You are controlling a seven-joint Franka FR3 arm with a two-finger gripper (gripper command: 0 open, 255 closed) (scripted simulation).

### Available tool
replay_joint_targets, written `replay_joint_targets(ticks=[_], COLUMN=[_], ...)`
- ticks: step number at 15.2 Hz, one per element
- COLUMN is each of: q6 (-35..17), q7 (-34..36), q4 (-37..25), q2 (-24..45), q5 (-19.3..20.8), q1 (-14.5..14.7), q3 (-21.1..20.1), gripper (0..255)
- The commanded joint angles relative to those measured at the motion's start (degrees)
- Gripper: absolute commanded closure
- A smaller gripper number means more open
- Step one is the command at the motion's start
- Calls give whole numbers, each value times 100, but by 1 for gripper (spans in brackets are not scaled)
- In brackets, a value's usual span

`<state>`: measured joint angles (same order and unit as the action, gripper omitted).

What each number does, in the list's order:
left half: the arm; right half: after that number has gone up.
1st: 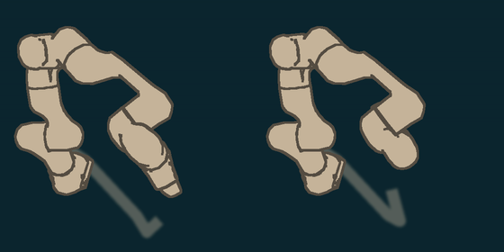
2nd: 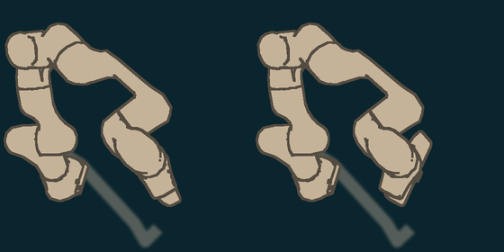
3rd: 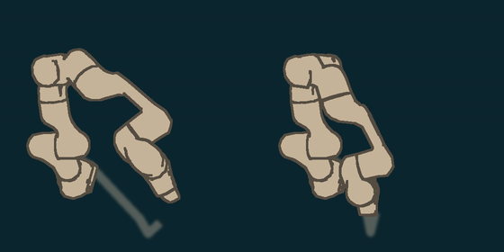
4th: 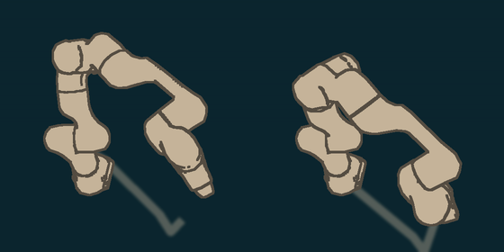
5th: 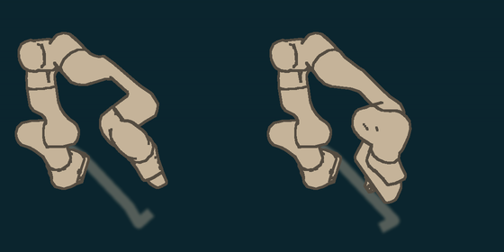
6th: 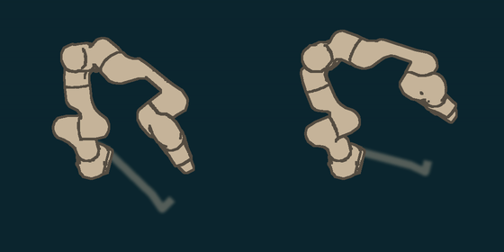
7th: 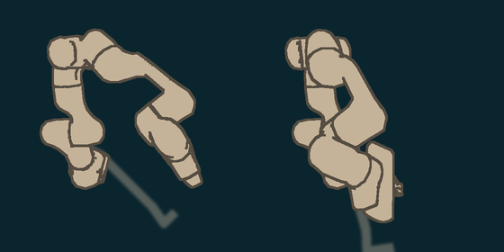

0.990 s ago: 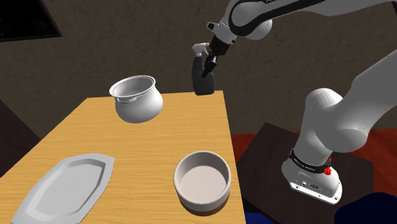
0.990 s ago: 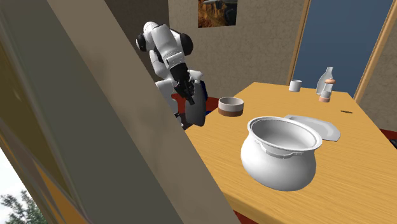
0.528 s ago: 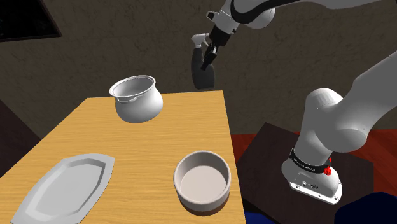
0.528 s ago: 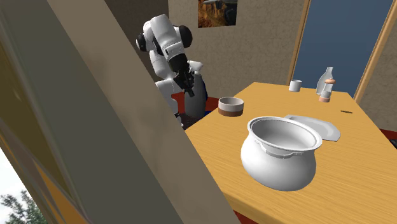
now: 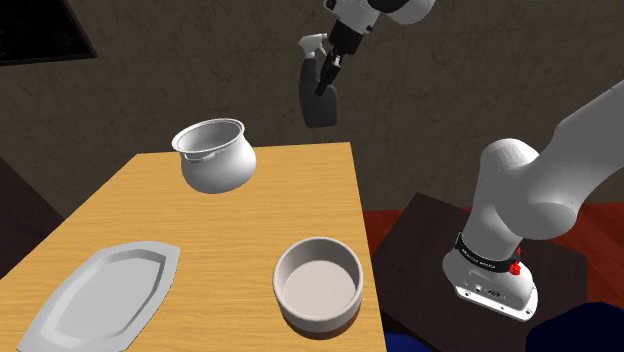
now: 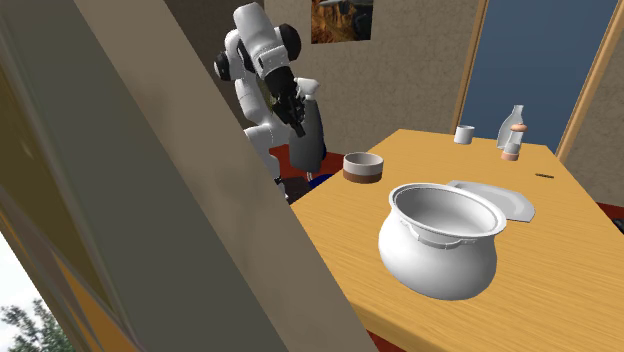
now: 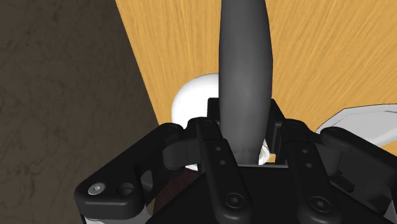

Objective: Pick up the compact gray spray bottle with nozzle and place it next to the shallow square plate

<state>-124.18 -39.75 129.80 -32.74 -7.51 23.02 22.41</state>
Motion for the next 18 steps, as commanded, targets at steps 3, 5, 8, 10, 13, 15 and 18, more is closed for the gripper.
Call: replay_joint_targets(ticks=[3, 5, 8, 10, 13, 15, 18], q6=[294, 437, 652, 795, 1010, 1153, 1370], q7=[87, 123, 174, 206, 252, 281, 322], q4=[-338, -505, -765, -944, -1221, -1411, -1707], q2=[38, 60, 102, 135, 194, 240, 317], q5=[11, 15, 17, 17, 14, 9, 0], q1=[13, 20, 33, 43, 61, 74, 96], q3=[-38, -51, -66, -74, -82, -85, -85], gripper=[255, 255, 255, 255, 255, 255, 255])
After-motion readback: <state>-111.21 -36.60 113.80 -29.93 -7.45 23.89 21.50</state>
